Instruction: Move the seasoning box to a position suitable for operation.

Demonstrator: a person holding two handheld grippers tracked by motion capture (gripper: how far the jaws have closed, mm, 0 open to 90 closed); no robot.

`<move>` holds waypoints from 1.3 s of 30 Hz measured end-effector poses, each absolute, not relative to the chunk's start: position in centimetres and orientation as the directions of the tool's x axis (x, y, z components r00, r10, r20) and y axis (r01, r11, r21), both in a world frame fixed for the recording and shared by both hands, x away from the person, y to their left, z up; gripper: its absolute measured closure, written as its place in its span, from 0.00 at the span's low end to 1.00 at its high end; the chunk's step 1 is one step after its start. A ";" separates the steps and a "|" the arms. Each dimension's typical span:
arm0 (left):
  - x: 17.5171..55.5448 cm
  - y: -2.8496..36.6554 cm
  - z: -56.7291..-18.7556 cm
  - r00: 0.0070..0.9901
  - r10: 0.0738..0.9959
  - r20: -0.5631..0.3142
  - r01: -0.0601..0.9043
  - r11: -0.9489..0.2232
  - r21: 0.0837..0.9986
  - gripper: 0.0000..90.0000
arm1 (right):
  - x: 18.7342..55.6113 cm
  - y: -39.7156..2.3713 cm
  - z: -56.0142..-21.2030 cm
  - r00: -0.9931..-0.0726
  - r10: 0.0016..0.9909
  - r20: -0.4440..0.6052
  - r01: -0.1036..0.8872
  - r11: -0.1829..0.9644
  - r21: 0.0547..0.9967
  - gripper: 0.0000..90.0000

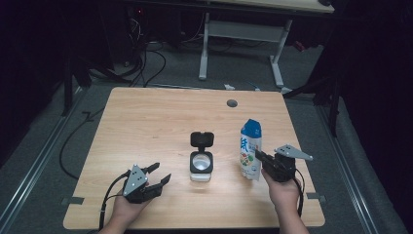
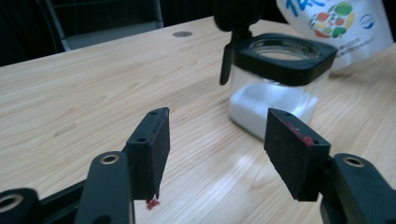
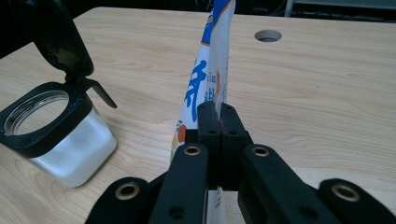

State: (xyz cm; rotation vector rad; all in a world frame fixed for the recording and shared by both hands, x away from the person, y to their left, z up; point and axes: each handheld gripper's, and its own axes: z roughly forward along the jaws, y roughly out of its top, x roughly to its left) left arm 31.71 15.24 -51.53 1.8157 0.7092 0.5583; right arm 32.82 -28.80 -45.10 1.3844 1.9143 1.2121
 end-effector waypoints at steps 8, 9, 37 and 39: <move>32.5 17.7 -51.7 0.675 0.736 0.056 0.240 -0.290 0.926 0.45 | 32.5 -28.6 -45.8 -0.377 0.921 0.103 0.447 0.083 0.891 1.00; 32.5 18.0 -51.7 0.667 0.743 0.049 0.245 -0.281 0.928 0.45 | 32.4 -28.7 -45.9 -0.373 0.921 0.107 0.442 0.075 0.894 1.00; 33.2 21.1 -51.9 0.634 0.773 -0.021 0.301 -0.221 0.928 0.44 | 34.8 -29.6 -46.9 -0.321 0.941 0.109 0.347 0.009 0.938 1.00; 33.2 21.1 -51.9 0.633 0.774 -0.016 0.301 -0.227 0.926 0.44 | 35.2 -29.8 -46.9 -0.312 0.945 0.098 0.340 0.015 0.940 1.00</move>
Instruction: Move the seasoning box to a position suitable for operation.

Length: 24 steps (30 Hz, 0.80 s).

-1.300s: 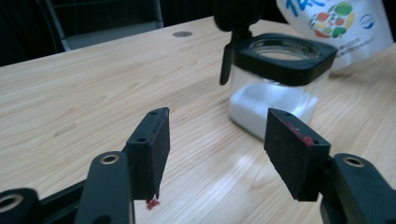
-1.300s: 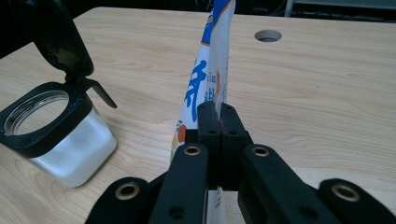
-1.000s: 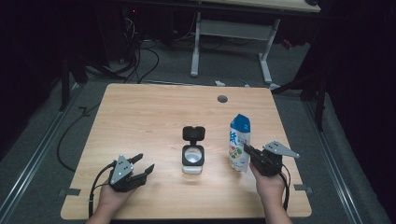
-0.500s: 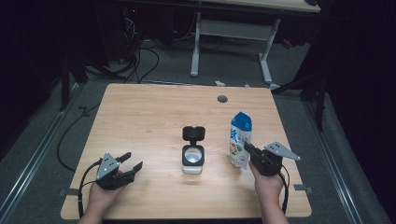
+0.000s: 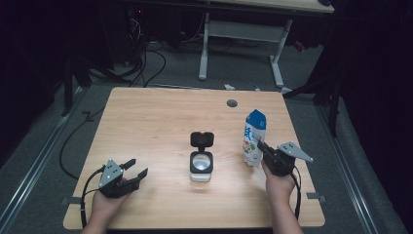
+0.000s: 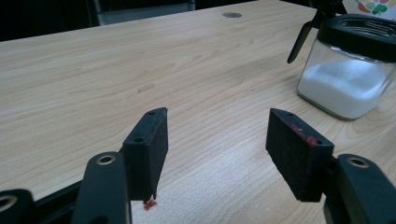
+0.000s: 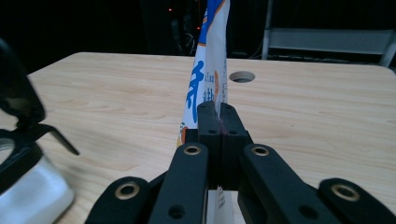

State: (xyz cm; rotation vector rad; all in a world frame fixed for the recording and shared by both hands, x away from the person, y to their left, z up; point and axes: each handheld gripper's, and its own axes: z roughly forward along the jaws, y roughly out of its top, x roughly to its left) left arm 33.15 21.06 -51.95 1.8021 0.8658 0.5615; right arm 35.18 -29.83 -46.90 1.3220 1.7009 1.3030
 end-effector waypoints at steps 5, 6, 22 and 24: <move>33.2 21.1 -52.0 0.632 0.775 -0.015 0.301 -0.228 0.926 0.44 | 35.8 -30.2 -47.0 -0.300 0.950 0.081 0.326 0.022 0.945 1.00; 33.2 21.1 -52.0 0.633 0.774 -0.015 0.301 -0.228 0.926 0.44 | 35.7 -30.2 -47.1 -0.301 0.951 0.077 0.326 0.026 0.945 1.00; 33.0 20.9 -51.9 0.636 0.772 -0.009 0.298 -0.234 0.925 0.44 | 33.3 -30.1 -48.8 -0.321 0.946 0.056 0.310 0.049 0.950 1.00; 33.0 20.8 -51.9 0.636 0.771 -0.008 0.301 -0.239 0.923 0.44 | 33.2 -30.2 -49.0 -0.324 0.945 0.051 0.311 0.055 0.949 0.99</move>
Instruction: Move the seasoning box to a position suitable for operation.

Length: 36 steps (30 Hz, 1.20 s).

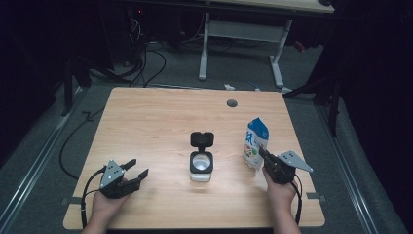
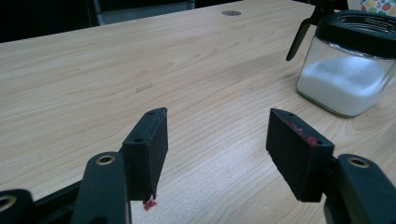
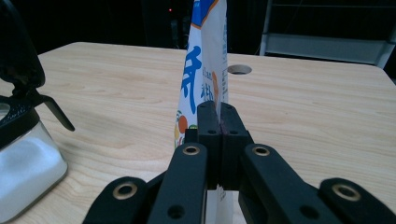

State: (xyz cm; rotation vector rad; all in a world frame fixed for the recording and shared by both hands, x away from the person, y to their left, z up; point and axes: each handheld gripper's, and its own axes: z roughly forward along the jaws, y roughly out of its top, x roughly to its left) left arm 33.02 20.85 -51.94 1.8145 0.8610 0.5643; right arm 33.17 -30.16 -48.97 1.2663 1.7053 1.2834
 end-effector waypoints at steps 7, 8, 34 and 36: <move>33.0 20.8 -52.0 0.638 0.770 -0.007 0.302 -0.241 0.922 0.43 | 32.7 -30.2 -49.2 -0.332 0.942 0.054 0.318 0.058 0.946 0.99; 33.1 20.8 -52.0 0.637 0.771 -0.004 0.301 -0.243 0.922 0.43 | 32.6 -30.2 -49.2 -0.333 0.941 0.053 0.319 0.060 0.946 0.99; 33.0 20.6 -52.1 0.638 0.770 -0.001 0.306 -0.252 0.918 0.42 | 32.0 -29.8 -49.7 -0.329 0.942 0.061 0.343 0.059 0.937 0.85; 33.0 20.6 -52.1 0.637 0.771 -0.001 0.305 -0.251 0.919 0.42 | 32.0 -29.7 -49.7 -0.329 0.942 0.061 0.346 0.061 0.936 0.84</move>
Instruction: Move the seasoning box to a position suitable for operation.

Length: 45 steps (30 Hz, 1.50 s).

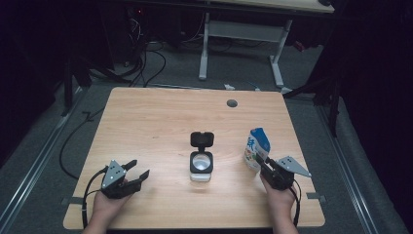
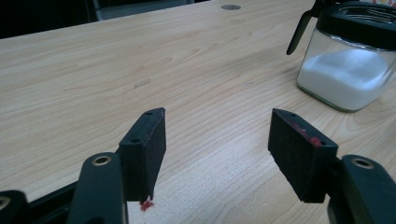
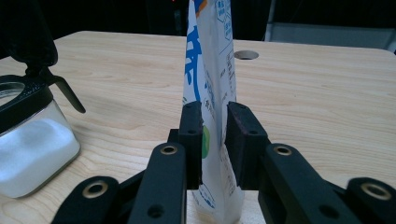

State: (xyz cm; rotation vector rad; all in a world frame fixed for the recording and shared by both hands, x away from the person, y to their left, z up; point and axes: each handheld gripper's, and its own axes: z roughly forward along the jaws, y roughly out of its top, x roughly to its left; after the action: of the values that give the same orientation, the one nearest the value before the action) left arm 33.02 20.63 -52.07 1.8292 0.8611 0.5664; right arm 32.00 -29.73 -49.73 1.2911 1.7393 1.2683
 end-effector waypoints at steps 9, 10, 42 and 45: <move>33.0 20.6 -52.1 0.640 0.769 -0.002 0.307 -0.253 0.917 0.42 | 31.5 -29.8 -49.7 -0.328 0.943 0.052 0.360 0.073 0.930 0.72; 33.0 20.6 -52.1 0.640 0.768 -0.005 0.308 -0.252 0.917 0.42 | 31.3 -29.9 -49.7 -0.328 0.943 0.051 0.363 0.076 0.929 0.71; 33.0 19.7 -52.1 0.637 0.770 -0.021 0.321 -0.241 0.916 0.43 | 26.3 -27.7 -51.4 -0.400 0.915 0.046 0.387 0.123 0.914 0.63; 33.0 19.5 -52.1 0.632 0.775 -0.017 0.327 -0.247 0.912 0.42 | 26.6 -27.0 -51.5 -0.413 0.909 0.044 0.387 0.131 0.913 0.63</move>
State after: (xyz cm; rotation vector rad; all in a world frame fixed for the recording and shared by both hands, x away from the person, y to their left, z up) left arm 33.01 19.47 -52.14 1.8347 0.8831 0.5495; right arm 26.55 -27.04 -51.47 1.2446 1.8730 1.2553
